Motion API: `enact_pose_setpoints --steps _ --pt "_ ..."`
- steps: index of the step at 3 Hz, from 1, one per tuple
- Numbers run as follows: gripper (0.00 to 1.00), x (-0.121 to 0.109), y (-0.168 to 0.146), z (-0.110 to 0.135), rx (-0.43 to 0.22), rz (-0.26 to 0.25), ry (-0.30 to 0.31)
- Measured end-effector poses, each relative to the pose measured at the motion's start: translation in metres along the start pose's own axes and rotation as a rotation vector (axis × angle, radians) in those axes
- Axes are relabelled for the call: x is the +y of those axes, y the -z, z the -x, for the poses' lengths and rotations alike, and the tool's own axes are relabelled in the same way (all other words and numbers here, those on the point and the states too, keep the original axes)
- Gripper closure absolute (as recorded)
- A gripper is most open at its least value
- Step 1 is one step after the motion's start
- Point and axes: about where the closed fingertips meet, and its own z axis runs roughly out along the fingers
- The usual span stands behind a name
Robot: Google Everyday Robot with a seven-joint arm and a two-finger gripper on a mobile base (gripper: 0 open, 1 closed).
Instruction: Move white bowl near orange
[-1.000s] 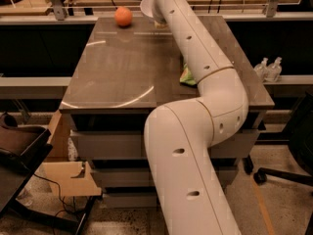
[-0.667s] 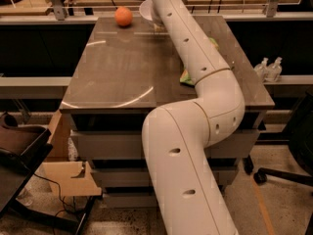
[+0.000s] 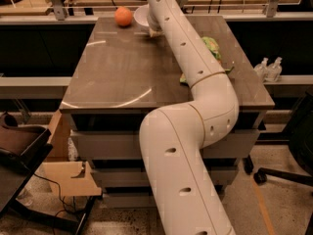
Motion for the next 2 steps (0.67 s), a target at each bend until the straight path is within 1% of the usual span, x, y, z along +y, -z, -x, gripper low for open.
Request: enact_pose_setpoints --steps 1,2 --pt "1.00 0.0003 -0.0065 0.0124 -0.028 -0.001 0.031" --pt "1.00 0.0028 -0.0145 0.0196 -0.042 0.001 0.055"
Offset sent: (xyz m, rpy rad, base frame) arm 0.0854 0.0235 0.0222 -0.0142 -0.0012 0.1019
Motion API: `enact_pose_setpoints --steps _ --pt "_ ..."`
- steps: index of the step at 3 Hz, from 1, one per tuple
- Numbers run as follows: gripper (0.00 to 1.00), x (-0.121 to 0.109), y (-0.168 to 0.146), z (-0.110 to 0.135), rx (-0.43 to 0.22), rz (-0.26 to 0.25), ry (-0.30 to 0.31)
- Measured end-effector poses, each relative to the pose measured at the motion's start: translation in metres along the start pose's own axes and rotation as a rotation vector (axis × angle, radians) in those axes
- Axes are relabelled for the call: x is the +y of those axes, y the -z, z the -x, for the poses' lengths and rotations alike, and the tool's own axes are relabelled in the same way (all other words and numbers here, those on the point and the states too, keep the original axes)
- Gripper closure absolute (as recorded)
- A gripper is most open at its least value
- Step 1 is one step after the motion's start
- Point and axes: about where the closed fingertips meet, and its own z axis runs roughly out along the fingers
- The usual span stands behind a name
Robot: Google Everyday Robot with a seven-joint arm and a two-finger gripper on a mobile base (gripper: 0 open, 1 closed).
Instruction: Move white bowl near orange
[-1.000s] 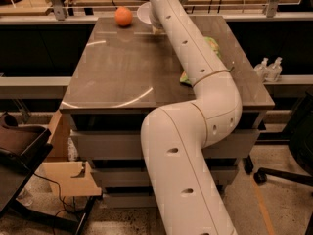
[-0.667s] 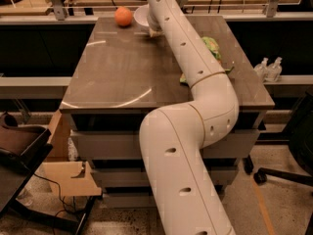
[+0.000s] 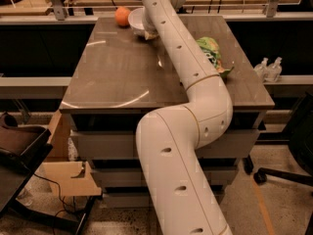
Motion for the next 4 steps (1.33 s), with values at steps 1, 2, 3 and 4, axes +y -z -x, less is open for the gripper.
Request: enact_pose_setpoints --steps 1,2,3,4 --pt "1.00 0.0149 -0.0114 -0.0140 0.032 0.033 -0.003" --pt "0.82 0.0193 -0.0116 -0.0211 0.048 0.045 -0.009" --pt "0.61 0.0186 -0.0109 -0.0211 0.048 0.045 -0.009" --pt "0.36 0.0190 -0.0107 -0.0210 0.048 0.045 -0.009"
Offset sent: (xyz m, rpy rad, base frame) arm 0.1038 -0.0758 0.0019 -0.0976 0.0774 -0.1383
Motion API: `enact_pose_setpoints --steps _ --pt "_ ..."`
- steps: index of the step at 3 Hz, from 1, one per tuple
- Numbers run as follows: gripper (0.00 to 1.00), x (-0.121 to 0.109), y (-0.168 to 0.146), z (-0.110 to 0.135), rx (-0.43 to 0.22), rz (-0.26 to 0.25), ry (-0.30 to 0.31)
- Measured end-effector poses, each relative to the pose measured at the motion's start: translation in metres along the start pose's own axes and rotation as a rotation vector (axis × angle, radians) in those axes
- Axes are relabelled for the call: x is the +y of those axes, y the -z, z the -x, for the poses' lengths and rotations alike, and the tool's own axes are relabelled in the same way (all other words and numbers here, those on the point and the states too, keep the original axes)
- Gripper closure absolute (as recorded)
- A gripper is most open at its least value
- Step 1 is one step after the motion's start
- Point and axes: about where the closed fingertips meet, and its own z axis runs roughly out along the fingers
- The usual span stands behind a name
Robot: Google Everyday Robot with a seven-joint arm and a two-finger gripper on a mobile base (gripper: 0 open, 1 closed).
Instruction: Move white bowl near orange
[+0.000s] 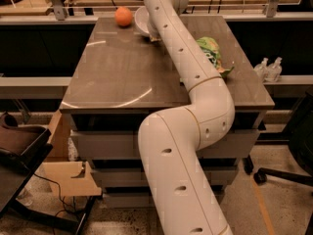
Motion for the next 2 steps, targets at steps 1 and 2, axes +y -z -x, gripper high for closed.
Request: enact_pose_setpoints --steps 1,2 --pt "0.13 0.0098 -0.0056 -0.0197 0.060 0.021 -0.079" --pt "0.00 0.0092 -0.0042 -0.0214 0.065 0.024 -0.086"
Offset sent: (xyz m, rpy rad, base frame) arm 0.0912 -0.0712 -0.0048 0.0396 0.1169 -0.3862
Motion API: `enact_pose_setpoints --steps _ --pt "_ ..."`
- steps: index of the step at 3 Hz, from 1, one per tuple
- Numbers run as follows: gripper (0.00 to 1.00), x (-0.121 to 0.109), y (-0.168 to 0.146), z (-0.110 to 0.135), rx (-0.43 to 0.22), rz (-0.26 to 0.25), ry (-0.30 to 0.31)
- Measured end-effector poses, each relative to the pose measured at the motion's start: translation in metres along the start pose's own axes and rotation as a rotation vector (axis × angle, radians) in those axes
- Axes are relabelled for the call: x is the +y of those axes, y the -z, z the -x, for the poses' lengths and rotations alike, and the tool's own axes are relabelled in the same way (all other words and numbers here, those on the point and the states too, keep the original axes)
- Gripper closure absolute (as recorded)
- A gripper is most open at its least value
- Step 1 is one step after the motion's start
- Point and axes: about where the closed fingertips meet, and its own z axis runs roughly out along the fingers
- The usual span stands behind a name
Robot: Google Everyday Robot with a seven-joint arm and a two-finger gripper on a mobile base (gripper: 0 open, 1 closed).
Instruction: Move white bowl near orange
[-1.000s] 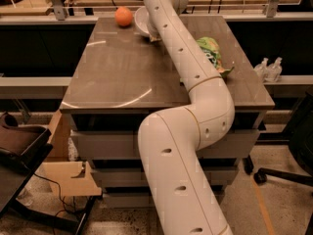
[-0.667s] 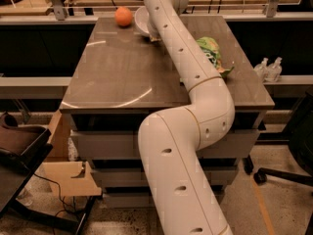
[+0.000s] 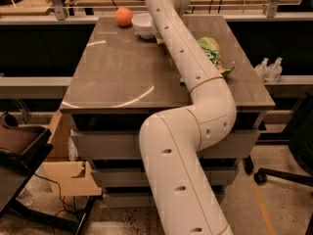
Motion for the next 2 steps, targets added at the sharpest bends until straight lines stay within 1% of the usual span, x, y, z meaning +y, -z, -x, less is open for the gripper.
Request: enact_pose_setpoints --steps 2 --pt "0.00 -0.0070 0.0143 -0.0001 0.001 0.000 0.000"
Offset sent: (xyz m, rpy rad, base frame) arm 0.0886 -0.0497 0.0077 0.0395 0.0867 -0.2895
